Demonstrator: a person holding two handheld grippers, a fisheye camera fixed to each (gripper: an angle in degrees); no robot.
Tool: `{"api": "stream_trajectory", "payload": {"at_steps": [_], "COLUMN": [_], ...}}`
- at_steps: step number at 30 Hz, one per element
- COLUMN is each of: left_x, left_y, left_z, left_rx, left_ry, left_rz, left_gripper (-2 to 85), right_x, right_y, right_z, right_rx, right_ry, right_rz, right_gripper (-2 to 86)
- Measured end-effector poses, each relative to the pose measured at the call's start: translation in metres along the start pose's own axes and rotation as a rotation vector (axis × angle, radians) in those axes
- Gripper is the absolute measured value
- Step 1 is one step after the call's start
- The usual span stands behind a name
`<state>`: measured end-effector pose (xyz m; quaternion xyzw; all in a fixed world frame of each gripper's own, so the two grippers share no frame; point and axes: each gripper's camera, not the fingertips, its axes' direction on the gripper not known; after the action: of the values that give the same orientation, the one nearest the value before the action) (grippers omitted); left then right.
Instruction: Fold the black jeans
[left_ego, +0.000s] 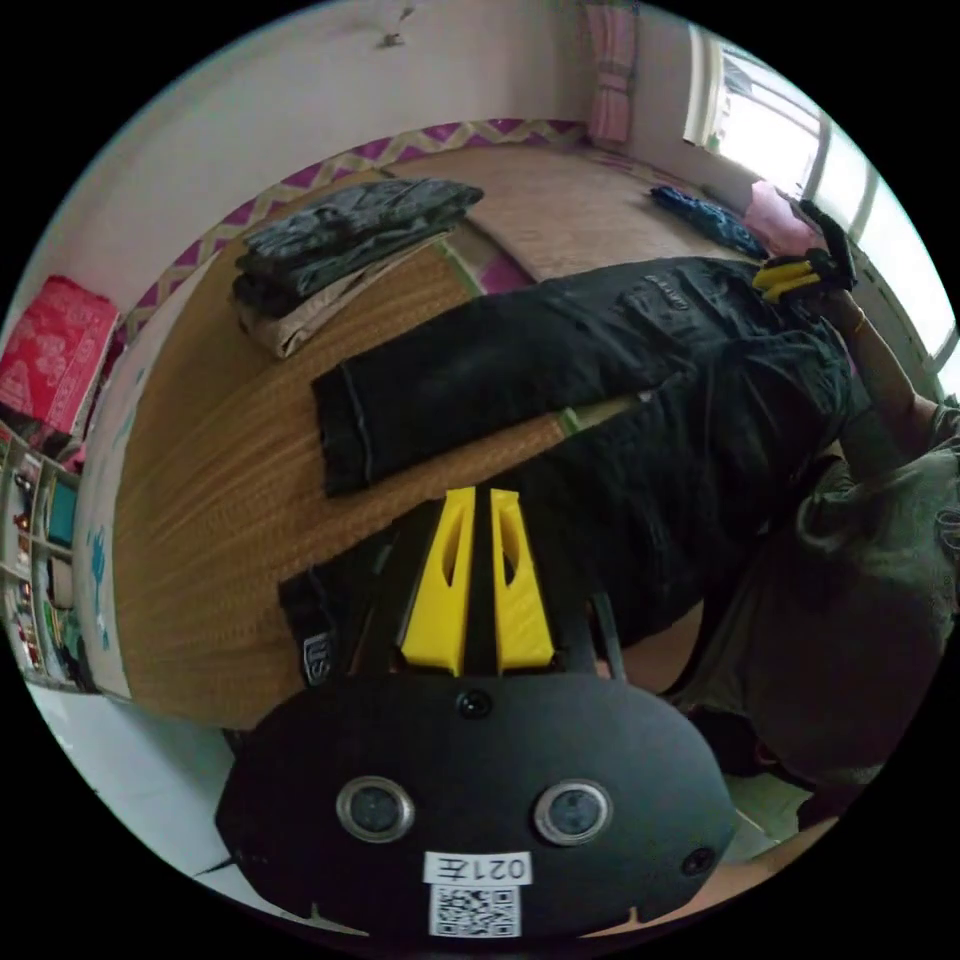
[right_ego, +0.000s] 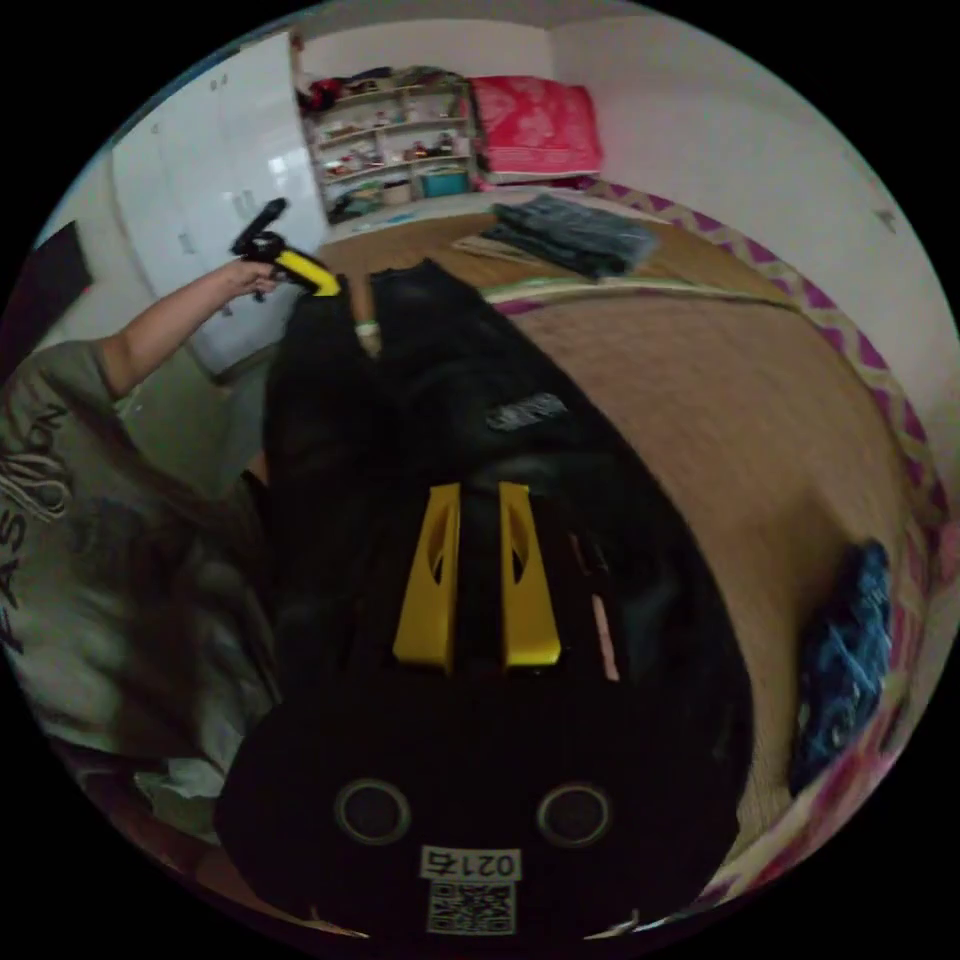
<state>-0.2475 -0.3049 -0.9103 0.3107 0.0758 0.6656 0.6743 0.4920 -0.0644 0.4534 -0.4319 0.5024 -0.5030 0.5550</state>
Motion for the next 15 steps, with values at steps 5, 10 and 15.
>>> {"api": "stream_trajectory", "payload": {"at_steps": [5, 10, 15], "left_x": [-0.001, -0.066, -0.084], "left_y": [-0.057, -0.065, -0.062], "left_z": [0.046, 0.073, 0.083], "left_rx": [-0.082, -0.061, -0.029], "left_ry": [-0.156, 0.017, 0.022], "left_rz": [0.037, -0.174, -0.232], "left_gripper": [6.6, 4.6, -0.6], "right_x": [0.091, 0.175, 0.209], "right_y": [0.083, 0.202, 0.268], "right_z": [-0.041, -0.086, -0.105], "right_rx": [-0.134, -0.211, -0.077], "right_ry": [0.253, 0.315, 0.119], "right_rz": [0.279, 0.619, 0.784], "right_gripper": [8.9, 11.5, 12.8]}}
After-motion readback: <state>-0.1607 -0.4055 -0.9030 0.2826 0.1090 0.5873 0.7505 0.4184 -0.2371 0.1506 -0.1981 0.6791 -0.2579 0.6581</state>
